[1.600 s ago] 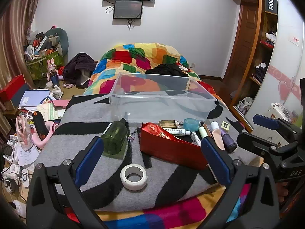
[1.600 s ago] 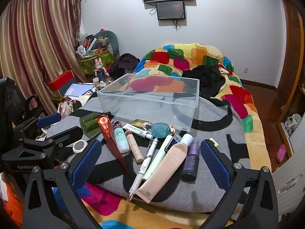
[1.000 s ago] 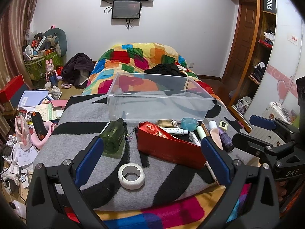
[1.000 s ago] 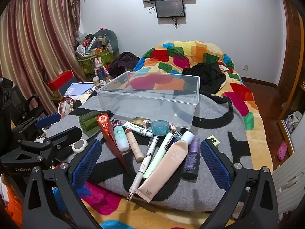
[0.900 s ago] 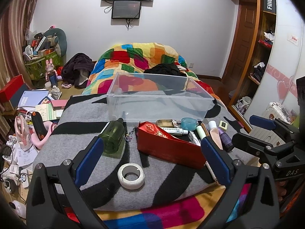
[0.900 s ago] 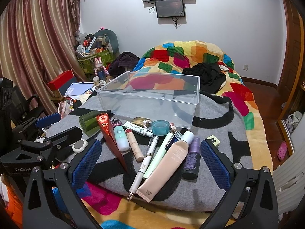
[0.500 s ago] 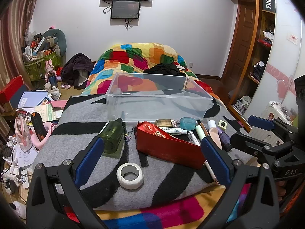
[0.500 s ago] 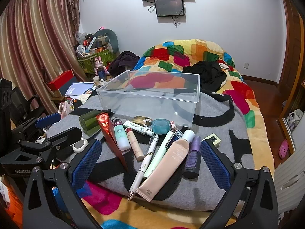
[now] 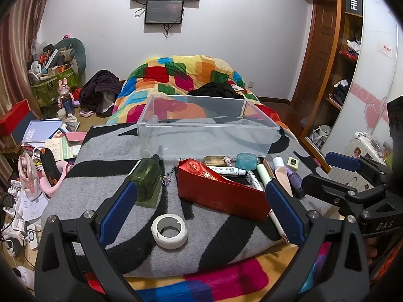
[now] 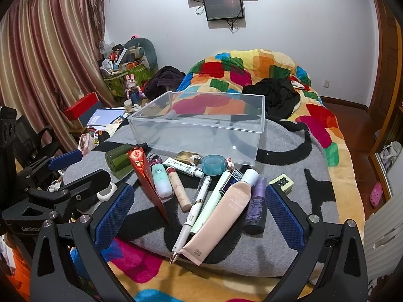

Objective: Organize objects

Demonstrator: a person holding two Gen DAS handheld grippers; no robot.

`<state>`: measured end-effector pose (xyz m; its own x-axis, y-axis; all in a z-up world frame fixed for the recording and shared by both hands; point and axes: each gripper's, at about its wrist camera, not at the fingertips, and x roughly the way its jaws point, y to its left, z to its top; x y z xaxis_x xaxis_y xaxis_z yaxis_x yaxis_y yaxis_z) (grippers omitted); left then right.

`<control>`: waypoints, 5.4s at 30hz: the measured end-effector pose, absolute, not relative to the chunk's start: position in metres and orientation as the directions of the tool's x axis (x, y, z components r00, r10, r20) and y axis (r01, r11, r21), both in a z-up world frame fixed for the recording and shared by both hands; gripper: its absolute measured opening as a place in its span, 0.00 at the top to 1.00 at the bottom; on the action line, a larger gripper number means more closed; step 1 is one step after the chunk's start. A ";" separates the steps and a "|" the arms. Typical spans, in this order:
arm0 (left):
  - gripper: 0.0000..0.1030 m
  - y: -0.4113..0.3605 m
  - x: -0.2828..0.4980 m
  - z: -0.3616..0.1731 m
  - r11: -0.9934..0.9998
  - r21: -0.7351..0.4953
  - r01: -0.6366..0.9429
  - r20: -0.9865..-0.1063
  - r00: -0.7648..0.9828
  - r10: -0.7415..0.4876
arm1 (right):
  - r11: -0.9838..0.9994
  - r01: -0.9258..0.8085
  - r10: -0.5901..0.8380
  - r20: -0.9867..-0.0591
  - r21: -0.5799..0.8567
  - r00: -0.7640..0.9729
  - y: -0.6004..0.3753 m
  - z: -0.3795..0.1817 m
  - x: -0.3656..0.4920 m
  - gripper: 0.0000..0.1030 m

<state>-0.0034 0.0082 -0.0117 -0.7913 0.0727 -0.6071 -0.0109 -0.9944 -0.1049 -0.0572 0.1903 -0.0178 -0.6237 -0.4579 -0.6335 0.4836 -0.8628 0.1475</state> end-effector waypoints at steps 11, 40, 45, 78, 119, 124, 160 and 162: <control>0.00 0.010 -0.003 -0.013 -0.994 -0.109 -0.018 -0.613 -0.786 0.082 | -0.864 0.481 -0.456 -0.635 0.148 -0.624 0.191 -0.019 -0.057 0.00; 0.18 -0.036 -0.004 -0.076 -0.981 -0.172 0.089 -0.741 -0.668 0.069 | -0.938 0.279 -0.338 -0.732 0.207 -0.592 0.249 -0.068 -0.111 0.36; 0.38 -0.029 -0.011 -0.081 -0.987 -0.139 0.084 -0.750 -0.659 0.050 | -0.939 0.284 -0.325 -0.762 0.192 -0.560 0.243 -0.081 -0.118 0.52; 0.62 -0.052 -0.060 0.006 -0.984 -0.169 0.049 -0.613 -0.787 0.067 | -0.882 0.447 -0.436 -0.616 0.149 -0.656 0.207 -0.010 -0.119 0.77; 0.59 -0.027 -0.220 -0.048 -0.984 -0.173 -0.052 -0.839 -0.515 0.175 | -0.817 0.561 -0.415 -0.809 0.131 -0.416 0.118 -0.052 -0.247 0.77; 0.48 -0.026 -0.209 -0.036 -0.984 -0.165 -0.066 -0.823 -0.540 0.174 | -0.817 0.563 -0.413 -0.804 0.120 -0.428 0.123 -0.046 -0.240 0.64; 0.15 -0.085 -0.088 -0.033 -0.994 -0.064 0.086 -0.762 -0.648 -0.007 | -0.905 0.404 -0.371 -0.716 0.135 -0.592 0.244 -0.032 -0.152 0.22; 0.15 -0.085 -0.087 -0.041 -0.994 -0.067 0.085 -0.775 -0.632 -0.002 | -0.910 0.388 -0.363 -0.734 0.146 -0.574 0.249 -0.045 -0.152 0.22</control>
<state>-0.0874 -0.0852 -0.0411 -0.6323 -0.0020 -0.7748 0.0852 -0.9941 -0.0669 -0.1524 0.2491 -0.0447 -0.5744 -0.3627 -0.7339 0.3876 -0.9101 0.1464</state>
